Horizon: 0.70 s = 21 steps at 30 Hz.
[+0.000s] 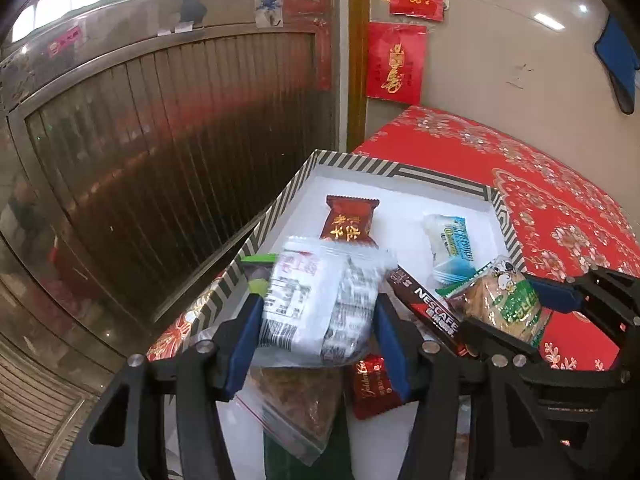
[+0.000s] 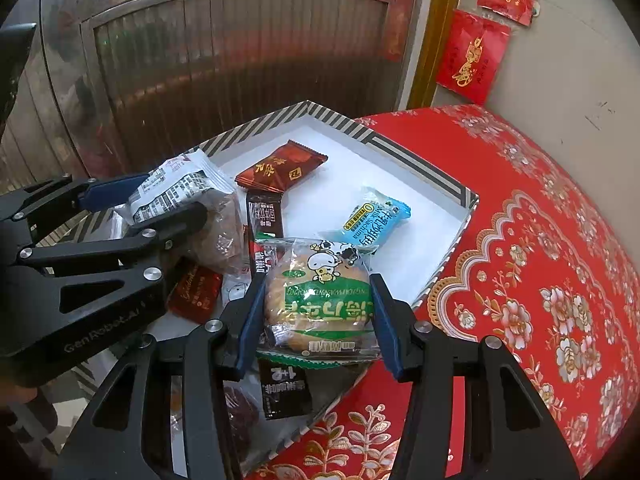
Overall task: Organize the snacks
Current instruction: 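Lower both packets into the tray and open both tools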
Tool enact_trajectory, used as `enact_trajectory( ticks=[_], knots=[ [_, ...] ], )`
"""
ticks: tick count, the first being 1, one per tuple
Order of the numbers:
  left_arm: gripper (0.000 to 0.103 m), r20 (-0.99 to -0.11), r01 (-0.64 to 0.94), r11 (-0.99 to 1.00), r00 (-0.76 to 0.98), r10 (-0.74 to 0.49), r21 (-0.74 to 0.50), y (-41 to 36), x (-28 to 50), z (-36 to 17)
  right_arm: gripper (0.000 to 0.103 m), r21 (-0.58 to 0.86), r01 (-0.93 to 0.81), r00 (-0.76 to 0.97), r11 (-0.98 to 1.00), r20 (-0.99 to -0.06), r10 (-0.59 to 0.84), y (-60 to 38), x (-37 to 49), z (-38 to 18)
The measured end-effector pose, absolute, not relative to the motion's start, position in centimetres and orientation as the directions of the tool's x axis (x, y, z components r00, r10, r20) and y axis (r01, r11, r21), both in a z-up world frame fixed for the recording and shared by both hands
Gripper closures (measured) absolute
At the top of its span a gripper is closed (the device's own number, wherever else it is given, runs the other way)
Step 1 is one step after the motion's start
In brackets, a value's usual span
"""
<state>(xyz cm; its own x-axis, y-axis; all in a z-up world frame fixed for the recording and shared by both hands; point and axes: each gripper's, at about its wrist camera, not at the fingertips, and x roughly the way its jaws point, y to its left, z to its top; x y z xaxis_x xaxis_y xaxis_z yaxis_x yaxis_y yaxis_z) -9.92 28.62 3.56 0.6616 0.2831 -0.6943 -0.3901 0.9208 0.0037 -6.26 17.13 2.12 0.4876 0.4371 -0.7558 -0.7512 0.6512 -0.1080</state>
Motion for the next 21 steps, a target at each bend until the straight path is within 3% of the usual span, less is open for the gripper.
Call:
enact_trajectory(
  ticks=[9,19,21],
  knots=[
    [0.021,-0.707,-0.418,0.908,0.649,0.281,-0.023,29.2,-10.0,2.8,0.051,-0.131,-0.764,0.492,0.631,-0.751,0.440,17.5,-7.0,2.0],
    [0.012,-0.688,-0.443,0.896,0.661,0.300,-0.035,29.2,-11.0,3.7,0.051,-0.110,-0.774,0.486,0.624,-0.735,0.473,16.9,-7.8,2.7],
    [0.009,-0.676,-0.453,0.891,0.666,0.316,-0.030,29.1,-11.3,4.1,0.040,-0.115,-0.772,0.494,0.625,-0.726,0.477,16.6,-8.1,3.1]
  ],
)
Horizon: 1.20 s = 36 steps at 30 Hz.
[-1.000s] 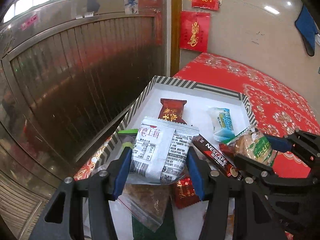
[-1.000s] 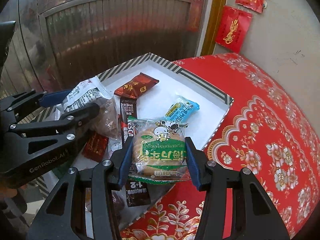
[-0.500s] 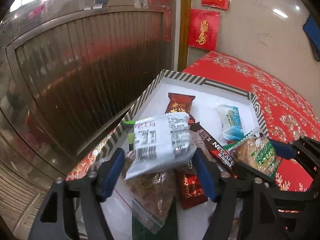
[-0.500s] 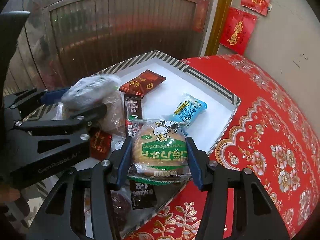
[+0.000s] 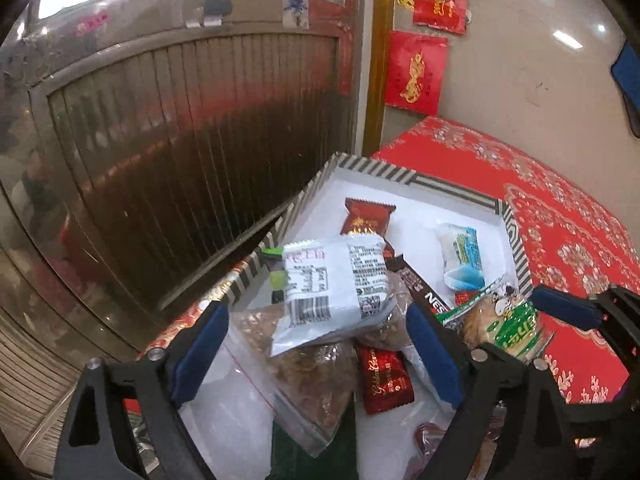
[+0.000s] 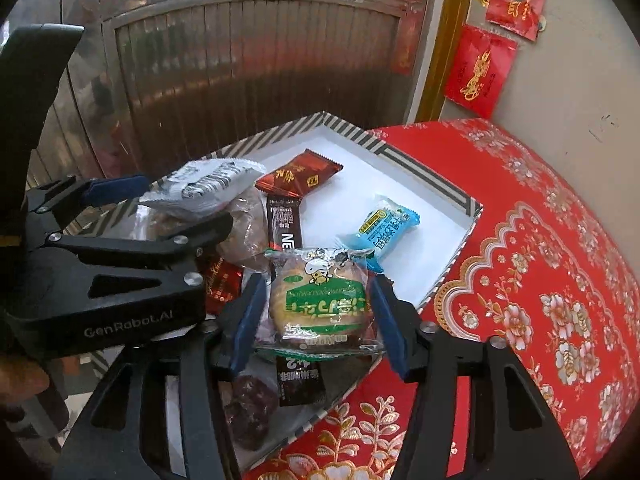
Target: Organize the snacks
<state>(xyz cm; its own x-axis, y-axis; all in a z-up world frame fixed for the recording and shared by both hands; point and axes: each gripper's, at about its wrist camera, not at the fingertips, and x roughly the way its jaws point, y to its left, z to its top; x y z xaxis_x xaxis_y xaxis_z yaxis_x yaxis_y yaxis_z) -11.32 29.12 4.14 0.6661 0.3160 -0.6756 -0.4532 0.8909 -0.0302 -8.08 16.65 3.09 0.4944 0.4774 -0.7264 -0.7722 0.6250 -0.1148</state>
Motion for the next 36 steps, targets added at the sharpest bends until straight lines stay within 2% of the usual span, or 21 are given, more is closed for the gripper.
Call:
enact_trajectory(
  ticks=[12,16,18,22,23,30,36],
  knots=[
    [0.000,-0.607,-0.482,0.876,0.703,0.369,-0.026,27.2,-13.8,6.5,0.038,-0.087,-0.745,0.548,0.661,-0.644,0.534,13.5,-10.1,5.5],
    [0.000,-0.600,-0.501,0.866,0.696,0.394,-0.012,26.3,-14.6,6.6,0.038,-0.086,-0.712,0.591,0.697,-0.609,0.528,12.1,-10.9,5.7],
    [0.000,-0.601,-0.513,0.858,0.690,0.403,-0.013,25.9,-15.0,6.6,0.030,-0.067,-0.692,0.611,0.719,-0.586,0.533,11.3,-11.3,5.8],
    [0.000,-0.591,-0.513,0.858,0.692,0.415,0.002,24.8,-15.7,6.4,0.029,-0.050,-0.653,0.658,0.756,-0.531,0.534,10.0,-12.4,5.9],
    [0.000,-0.586,-0.516,0.857,0.692,0.422,0.008,24.5,-15.8,6.4,0.025,-0.044,-0.642,0.670,0.765,-0.517,0.532,9.6,-12.7,5.9],
    [0.000,-0.579,-0.486,0.874,0.711,0.400,0.007,23.1,-16.4,6.2,0.024,0.046,-0.591,0.686,0.805,-0.496,0.532,7.3,-12.4,5.5],
    [0.000,-0.576,-0.465,0.885,0.723,0.380,0.000,22.7,-16.6,6.2,0.024,0.057,-0.580,0.692,0.812,-0.491,0.529,6.5,-12.5,5.3]
  ],
)
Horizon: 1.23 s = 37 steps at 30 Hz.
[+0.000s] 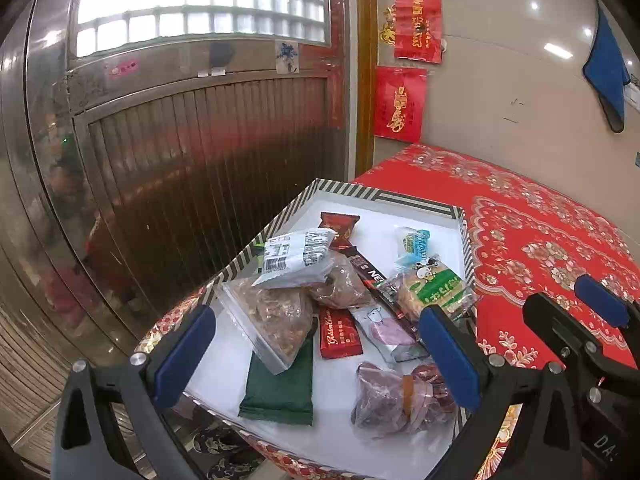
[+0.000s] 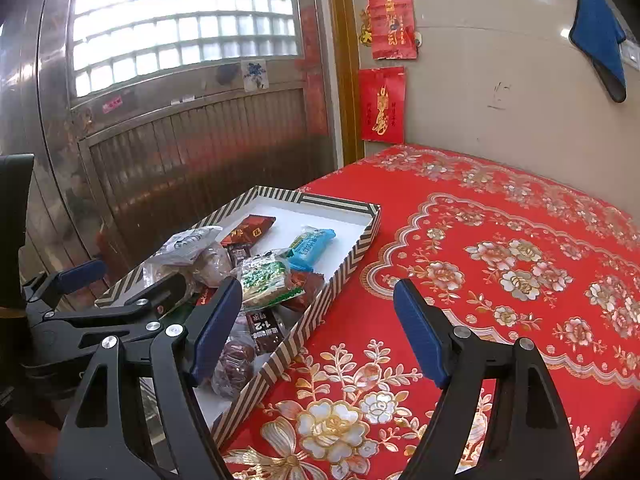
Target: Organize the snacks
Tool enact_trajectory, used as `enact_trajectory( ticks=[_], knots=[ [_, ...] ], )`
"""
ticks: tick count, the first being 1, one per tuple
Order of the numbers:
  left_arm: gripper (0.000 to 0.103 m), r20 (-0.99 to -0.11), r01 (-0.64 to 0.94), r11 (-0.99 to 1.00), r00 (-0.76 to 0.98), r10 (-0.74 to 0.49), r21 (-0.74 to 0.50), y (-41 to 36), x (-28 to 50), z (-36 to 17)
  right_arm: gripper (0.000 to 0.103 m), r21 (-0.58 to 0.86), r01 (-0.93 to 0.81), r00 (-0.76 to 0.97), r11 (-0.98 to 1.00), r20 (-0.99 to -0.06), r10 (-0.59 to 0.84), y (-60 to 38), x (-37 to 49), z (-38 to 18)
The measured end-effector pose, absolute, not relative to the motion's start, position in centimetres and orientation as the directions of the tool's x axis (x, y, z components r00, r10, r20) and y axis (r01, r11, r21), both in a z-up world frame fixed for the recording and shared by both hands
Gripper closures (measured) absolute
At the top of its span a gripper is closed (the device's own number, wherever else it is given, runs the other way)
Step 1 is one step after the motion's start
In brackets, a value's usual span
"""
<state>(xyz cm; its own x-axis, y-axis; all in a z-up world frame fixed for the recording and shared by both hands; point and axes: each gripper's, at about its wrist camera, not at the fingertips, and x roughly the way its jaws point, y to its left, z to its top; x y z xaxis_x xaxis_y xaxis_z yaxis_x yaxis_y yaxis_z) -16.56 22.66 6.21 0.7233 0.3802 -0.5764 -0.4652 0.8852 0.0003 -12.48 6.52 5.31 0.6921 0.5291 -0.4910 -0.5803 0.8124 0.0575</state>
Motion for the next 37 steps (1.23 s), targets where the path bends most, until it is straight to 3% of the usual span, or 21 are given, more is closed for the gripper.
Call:
enact_trajectory(
  ticks=[37],
  knots=[
    [0.000,-0.565,-0.466,0.884,0.726,0.393,0.015,22.64,-16.21,6.08,0.024,0.057,-0.596,0.679,0.801,-0.497,0.540,6.70,-12.21,5.20]
  ],
)
